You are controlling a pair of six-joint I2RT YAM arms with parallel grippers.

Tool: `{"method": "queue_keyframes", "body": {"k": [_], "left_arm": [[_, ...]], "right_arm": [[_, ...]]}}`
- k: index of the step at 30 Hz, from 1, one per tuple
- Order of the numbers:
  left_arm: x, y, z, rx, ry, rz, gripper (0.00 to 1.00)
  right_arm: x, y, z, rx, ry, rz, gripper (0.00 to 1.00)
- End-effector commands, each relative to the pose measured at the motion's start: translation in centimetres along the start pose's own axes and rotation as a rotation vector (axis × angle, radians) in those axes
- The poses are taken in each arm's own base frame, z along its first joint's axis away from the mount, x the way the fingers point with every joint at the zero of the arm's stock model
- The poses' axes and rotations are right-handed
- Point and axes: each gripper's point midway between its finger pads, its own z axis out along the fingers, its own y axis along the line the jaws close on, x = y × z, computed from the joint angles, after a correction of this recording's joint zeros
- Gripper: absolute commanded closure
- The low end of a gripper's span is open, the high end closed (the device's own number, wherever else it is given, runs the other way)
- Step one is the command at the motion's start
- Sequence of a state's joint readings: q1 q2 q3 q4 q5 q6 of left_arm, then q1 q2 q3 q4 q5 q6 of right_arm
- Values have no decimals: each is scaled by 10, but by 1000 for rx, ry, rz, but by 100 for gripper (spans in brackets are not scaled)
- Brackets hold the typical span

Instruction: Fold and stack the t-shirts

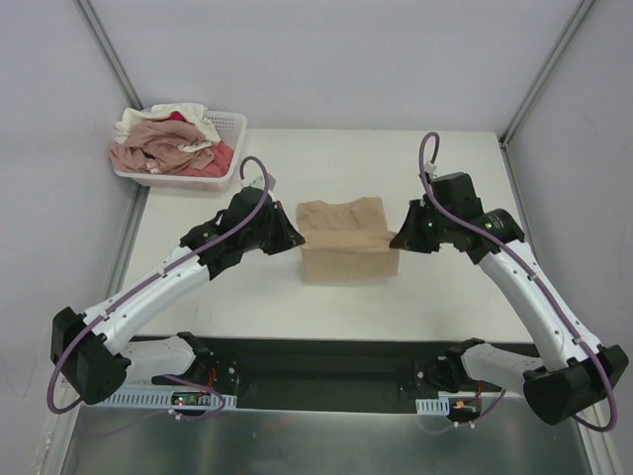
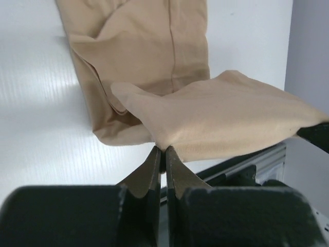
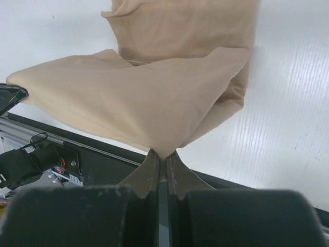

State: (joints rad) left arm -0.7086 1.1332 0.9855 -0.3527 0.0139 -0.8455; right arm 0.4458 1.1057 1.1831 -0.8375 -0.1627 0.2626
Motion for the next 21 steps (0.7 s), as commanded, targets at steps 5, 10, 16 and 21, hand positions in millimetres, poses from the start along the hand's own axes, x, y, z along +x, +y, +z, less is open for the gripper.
{"method": "queue_keyframes", "body": {"k": [5,10,16,21], "left_arm": [[-47,9,25,-67,-31,27,100],[-60,18,45,-102,-12,4,100],[-75,26,72,-132,14,-23,100],[-86,35,95,-154,41,-56,100]], "right_arm": [[-47,9,26,-43,7,-24,100],[-62,2,48,-44,50,23,99],[-77,-8,80,-46,98,76,99],[-89,-20,106,-29,126,108,99]]}}
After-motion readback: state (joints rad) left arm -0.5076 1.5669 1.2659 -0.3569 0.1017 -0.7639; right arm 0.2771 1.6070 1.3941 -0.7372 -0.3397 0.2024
